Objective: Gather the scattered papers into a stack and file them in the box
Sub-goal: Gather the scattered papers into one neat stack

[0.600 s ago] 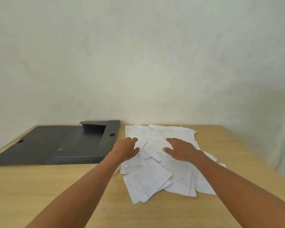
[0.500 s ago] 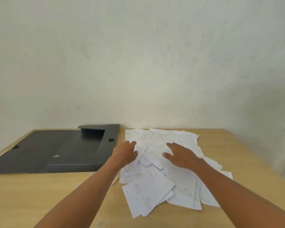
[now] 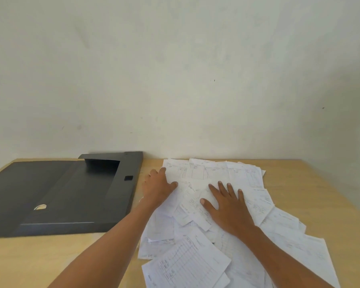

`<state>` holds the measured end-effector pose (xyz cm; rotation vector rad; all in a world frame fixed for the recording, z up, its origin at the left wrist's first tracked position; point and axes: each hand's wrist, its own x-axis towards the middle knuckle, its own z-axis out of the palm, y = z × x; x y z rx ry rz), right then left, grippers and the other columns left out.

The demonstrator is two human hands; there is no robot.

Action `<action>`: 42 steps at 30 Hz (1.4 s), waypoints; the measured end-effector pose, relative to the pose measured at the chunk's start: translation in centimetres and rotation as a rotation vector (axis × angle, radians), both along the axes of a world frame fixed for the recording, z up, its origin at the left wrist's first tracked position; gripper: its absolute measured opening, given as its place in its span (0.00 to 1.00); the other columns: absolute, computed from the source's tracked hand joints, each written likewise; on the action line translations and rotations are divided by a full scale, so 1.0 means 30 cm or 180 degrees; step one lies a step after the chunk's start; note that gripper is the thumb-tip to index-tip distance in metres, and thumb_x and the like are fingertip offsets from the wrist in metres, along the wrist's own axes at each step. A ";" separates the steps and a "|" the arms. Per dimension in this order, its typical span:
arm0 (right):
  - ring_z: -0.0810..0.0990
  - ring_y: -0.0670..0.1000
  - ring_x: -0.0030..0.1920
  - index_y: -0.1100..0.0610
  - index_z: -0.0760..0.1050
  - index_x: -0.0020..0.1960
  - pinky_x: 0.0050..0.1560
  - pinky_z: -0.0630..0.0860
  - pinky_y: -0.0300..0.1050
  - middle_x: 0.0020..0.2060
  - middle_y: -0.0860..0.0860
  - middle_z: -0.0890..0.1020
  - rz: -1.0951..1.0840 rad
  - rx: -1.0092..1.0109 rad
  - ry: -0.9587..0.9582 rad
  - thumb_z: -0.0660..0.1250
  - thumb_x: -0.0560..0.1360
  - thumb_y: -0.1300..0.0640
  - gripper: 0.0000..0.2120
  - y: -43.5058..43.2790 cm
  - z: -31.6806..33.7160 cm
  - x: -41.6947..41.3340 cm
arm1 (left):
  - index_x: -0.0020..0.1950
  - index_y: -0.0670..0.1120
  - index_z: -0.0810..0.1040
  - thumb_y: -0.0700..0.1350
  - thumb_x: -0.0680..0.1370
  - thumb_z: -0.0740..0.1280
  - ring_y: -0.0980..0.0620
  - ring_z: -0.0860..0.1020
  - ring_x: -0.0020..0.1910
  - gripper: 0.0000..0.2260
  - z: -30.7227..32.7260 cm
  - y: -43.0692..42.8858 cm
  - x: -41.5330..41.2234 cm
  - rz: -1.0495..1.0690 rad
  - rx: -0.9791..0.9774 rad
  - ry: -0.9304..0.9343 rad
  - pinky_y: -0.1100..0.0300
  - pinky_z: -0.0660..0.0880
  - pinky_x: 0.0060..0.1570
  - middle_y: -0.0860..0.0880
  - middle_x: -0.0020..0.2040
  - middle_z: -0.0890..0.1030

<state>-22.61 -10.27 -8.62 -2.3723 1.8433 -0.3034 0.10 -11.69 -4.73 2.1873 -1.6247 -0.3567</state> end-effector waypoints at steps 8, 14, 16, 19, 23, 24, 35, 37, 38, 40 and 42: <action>0.44 0.54 0.81 0.44 0.50 0.81 0.79 0.40 0.60 0.81 0.49 0.49 0.0029 -0.0052 -0.0008 0.44 0.78 0.30 0.35 0.000 -0.001 0.003 | 0.83 0.42 0.45 0.49 0.71 0.80 0.38 0.77 0.66 0.54 0.027 -0.076 -0.050 0.0432 -0.0224 0.1386 0.47 0.76 0.60 0.39 0.68 0.77; 0.49 0.56 0.81 0.41 0.51 0.80 0.78 0.43 0.62 0.81 0.49 0.55 0.0101 -0.0179 -0.0154 0.46 0.79 0.32 0.32 0.003 0.001 0.001 | 0.57 0.43 0.82 0.52 0.67 0.80 0.42 0.83 0.52 0.23 0.013 -0.100 -0.057 0.0251 -0.0073 0.1760 0.48 0.81 0.54 0.45 0.54 0.85; 0.50 0.57 0.81 0.37 0.53 0.79 0.78 0.44 0.63 0.80 0.49 0.57 0.0152 -0.0230 -0.0174 0.47 0.79 0.32 0.29 0.006 0.005 -0.002 | 0.57 0.45 0.83 0.52 0.72 0.75 0.43 0.83 0.51 0.17 0.028 -0.100 -0.069 0.0163 -0.0155 0.1491 0.50 0.80 0.50 0.46 0.53 0.85; 0.50 0.58 0.81 0.37 0.57 0.77 0.77 0.42 0.64 0.80 0.50 0.57 0.0177 -0.0182 -0.0222 0.49 0.79 0.32 0.28 0.011 0.011 0.000 | 0.61 0.46 0.82 0.53 0.78 0.68 0.43 0.82 0.53 0.16 0.065 -0.088 -0.054 0.0176 -0.0244 0.1184 0.50 0.79 0.51 0.46 0.55 0.85; 0.51 0.57 0.81 0.40 0.62 0.77 0.78 0.43 0.62 0.80 0.52 0.59 0.0153 -0.0254 -0.0323 0.52 0.79 0.34 0.28 0.016 0.007 0.006 | 0.63 0.44 0.81 0.52 0.81 0.67 0.43 0.82 0.54 0.16 0.087 -0.063 0.021 0.0089 -0.0298 0.1396 0.52 0.78 0.50 0.45 0.56 0.84; 0.52 0.57 0.80 0.41 0.63 0.76 0.78 0.44 0.61 0.80 0.53 0.59 0.0135 -0.0278 -0.0365 0.53 0.79 0.34 0.28 0.017 0.006 0.007 | 0.63 0.45 0.81 0.50 0.80 0.68 0.44 0.81 0.53 0.14 0.093 -0.056 0.033 -0.0047 -0.0223 0.1526 0.54 0.77 0.47 0.46 0.56 0.84; 0.59 0.54 0.78 0.42 0.69 0.73 0.78 0.50 0.58 0.77 0.51 0.66 0.0128 -0.0438 -0.0444 0.56 0.78 0.33 0.27 0.022 0.002 -0.001 | 0.56 0.48 0.82 0.48 0.74 0.77 0.48 0.85 0.49 0.12 0.122 0.000 0.029 -0.0638 0.0612 0.1675 0.53 0.82 0.51 0.49 0.51 0.86; 0.63 0.52 0.77 0.44 0.71 0.71 0.78 0.53 0.58 0.74 0.50 0.70 0.0171 -0.0475 -0.0493 0.57 0.77 0.33 0.27 0.023 0.008 0.003 | 0.58 0.48 0.82 0.48 0.77 0.75 0.47 0.85 0.52 0.12 0.129 0.018 0.030 -0.0732 0.0780 0.1878 0.51 0.83 0.55 0.49 0.54 0.86; 0.64 0.51 0.76 0.45 0.73 0.70 0.77 0.54 0.57 0.73 0.50 0.71 0.0241 -0.0461 -0.0671 0.58 0.78 0.34 0.25 0.027 0.015 0.005 | 0.61 0.46 0.81 0.47 0.78 0.74 0.46 0.85 0.53 0.13 0.127 0.026 0.026 -0.0728 0.0734 0.2033 0.49 0.82 0.57 0.48 0.55 0.86; 0.67 0.46 0.74 0.47 0.76 0.68 0.76 0.58 0.50 0.71 0.49 0.74 0.0366 -0.0327 -0.1548 0.61 0.80 0.40 0.21 0.041 0.055 0.000 | 0.65 0.43 0.80 0.43 0.80 0.71 0.47 0.83 0.53 0.14 0.105 0.035 0.012 -0.0630 0.0551 0.2225 0.51 0.81 0.57 0.49 0.54 0.84; 0.72 0.41 0.68 0.49 0.78 0.66 0.71 0.65 0.41 0.66 0.45 0.78 0.0300 -0.0297 -0.2544 0.61 0.82 0.47 0.16 0.047 0.114 -0.028 | 0.65 0.43 0.79 0.43 0.80 0.70 0.50 0.82 0.48 0.14 0.088 0.045 -0.001 -0.0496 0.0400 0.2239 0.56 0.79 0.48 0.50 0.51 0.83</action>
